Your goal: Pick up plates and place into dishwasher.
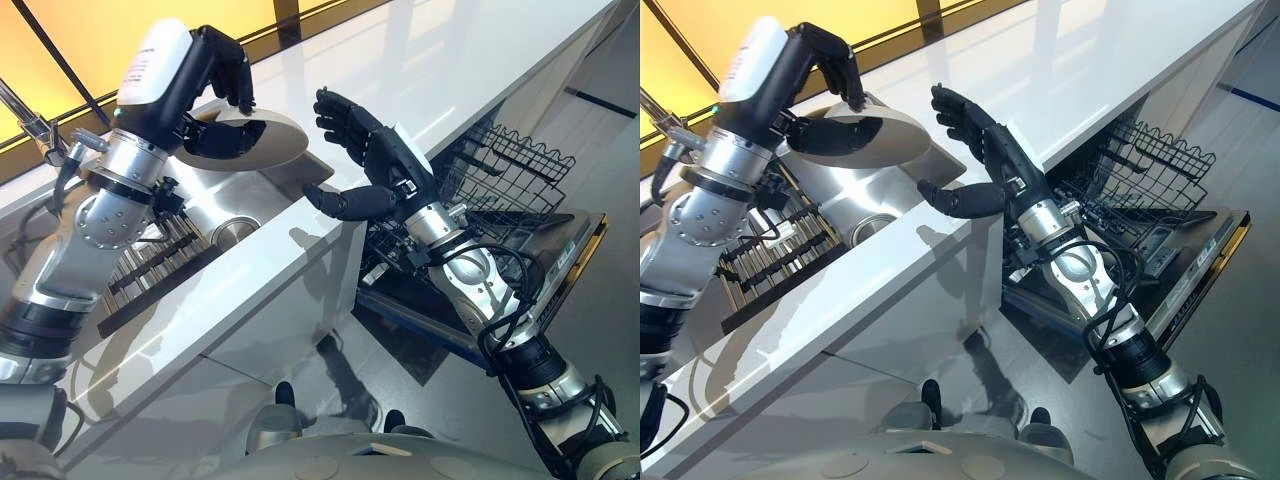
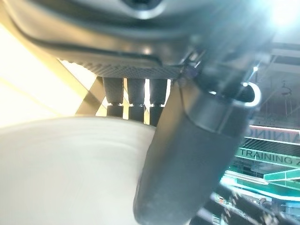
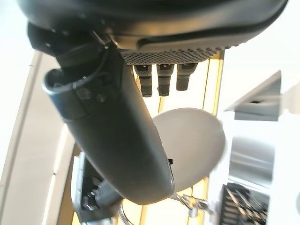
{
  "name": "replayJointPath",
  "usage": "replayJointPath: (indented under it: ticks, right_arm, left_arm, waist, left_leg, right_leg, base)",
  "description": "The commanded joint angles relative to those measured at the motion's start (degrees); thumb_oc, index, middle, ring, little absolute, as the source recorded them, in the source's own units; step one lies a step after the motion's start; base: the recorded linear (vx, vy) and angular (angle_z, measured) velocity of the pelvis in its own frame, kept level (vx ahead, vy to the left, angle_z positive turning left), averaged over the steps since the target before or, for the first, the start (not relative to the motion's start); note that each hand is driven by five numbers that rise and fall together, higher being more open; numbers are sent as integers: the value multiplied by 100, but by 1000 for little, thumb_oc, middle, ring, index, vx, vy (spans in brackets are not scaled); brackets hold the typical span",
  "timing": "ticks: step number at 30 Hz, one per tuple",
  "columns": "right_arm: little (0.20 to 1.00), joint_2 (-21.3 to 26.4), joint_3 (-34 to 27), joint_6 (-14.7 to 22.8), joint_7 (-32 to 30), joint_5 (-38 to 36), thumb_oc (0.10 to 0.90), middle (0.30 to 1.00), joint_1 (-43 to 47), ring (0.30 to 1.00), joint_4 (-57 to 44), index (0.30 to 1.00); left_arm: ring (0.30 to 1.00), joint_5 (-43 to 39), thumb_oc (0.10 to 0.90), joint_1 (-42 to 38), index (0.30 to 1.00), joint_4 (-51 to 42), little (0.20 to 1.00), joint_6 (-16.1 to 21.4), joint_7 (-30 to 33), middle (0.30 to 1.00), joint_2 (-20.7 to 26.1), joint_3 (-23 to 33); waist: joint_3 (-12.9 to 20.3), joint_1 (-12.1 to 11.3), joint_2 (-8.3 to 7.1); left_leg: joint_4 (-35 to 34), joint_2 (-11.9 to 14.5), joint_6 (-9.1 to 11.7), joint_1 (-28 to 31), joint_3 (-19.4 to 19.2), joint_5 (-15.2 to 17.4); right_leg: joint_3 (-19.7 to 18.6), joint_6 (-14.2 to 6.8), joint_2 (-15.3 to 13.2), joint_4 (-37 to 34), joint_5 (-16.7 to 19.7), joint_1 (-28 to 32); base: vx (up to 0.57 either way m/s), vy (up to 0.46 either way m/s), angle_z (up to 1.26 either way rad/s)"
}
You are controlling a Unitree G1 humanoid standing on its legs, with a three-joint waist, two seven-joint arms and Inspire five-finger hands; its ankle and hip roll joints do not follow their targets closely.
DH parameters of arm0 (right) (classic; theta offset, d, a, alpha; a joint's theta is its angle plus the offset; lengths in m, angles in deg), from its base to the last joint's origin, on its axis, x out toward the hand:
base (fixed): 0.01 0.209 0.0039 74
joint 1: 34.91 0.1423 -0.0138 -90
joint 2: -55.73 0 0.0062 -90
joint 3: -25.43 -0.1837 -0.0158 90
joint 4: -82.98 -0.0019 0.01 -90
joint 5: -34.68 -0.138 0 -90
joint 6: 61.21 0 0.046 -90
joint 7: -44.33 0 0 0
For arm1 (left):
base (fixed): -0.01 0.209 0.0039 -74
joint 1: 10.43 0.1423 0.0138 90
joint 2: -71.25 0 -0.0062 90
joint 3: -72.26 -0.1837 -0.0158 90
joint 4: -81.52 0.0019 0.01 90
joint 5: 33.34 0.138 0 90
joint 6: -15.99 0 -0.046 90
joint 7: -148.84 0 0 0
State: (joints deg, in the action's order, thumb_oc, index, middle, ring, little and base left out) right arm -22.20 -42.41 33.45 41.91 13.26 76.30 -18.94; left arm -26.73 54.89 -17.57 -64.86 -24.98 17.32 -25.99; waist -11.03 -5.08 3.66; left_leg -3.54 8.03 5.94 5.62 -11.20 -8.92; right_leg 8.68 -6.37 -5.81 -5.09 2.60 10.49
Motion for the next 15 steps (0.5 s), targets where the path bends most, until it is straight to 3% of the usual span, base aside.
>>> replayJointPath:
  ticks: [1, 9, 10, 11, 12, 13, 15]
  right_arm:
    - [900, -344, -32, 259, -214, -166, 800, 900, 734, 900, -573, 900]
    - [900, -465, 78, 16, -185, -486, 800, 900, 618, 900, -438, 900]
    - [524, -479, 104, -40, -169, -590, 424, 578, 589, 578, -374, 578]
    - [398, -493, 119, -76, -152, -638, 298, 469, 571, 469, -348, 469]
    - [326, -495, 133, -107, -131, -686, 226, 408, 554, 408, -320, 408]
    - [200, -484, 153, -117, -110, -722, 100, 300, 529, 300, -269, 300]
    - [200, -466, 172, -90, -117, -697, 100, 300, 504, 300, -201, 300]
  left_arm:
    - [300, -412, 100, -561, 300, -245, 200, 123, 139, 300, -53, 91]
    - [300, -593, 100, -562, 300, -391, 200, 224, 41, 300, -375, -115]
    - [300, -587, 100, -603, 300, -433, 200, 234, 35, 300, -405, -148]
    - [300, -558, 100, -624, 300, -451, 200, 229, 52, 300, -418, -167]
    - [300, -529, 100, -647, 300, -461, 200, 236, 67, 300, -428, -191]
    - [300, -517, 100, -689, 300, -471, 200, 248, 89, 300, -438, -229]
    - [300, -483, 100, -799, 300, -515, 200, 231, 170, 300, -403, -292]
  waist:
    - [521, 124, -161]
    - [541, 175, -170]
    - [545, 185, -176]
    - [545, 193, -176]
    - [544, 201, -180]
    - [546, 218, -186]
    - [558, 238, -192]
  left_leg:
    - [162, -573, 15, -1086, -176, -17]
    - [114, -545, 9, -1089, -199, -81]
    - [102, -539, 6, -1091, -212, -96]
    - [96, -536, 7, -1089, -218, -101]
    - [88, -534, 5, -1087, -225, -105]
    - [76, -527, 1, -1082, -238, -112]
    - [60, -524, -1, -1090, -257, -132]
  right_leg:
    - [99, 541, 953, 394, -637, -13]
    - [49, 546, 969, 409, -623, -25]
    - [50, 548, 970, 415, -625, -25]
    - [47, 549, 971, 419, -625, -25]
    - [44, 549, 971, 421, -626, -27]
    - [41, 551, 971, 427, -627, -30]
    - [29, 553, 975, 431, -628, -33]
  base:
    - [0, 0, 0]
    - [8, 2, 0]
    - [0, 0, 0]
    - [0, 0, 0]
    - [0, 0, 0]
    - [0, 0, 0]
    - [0, 0, 0]
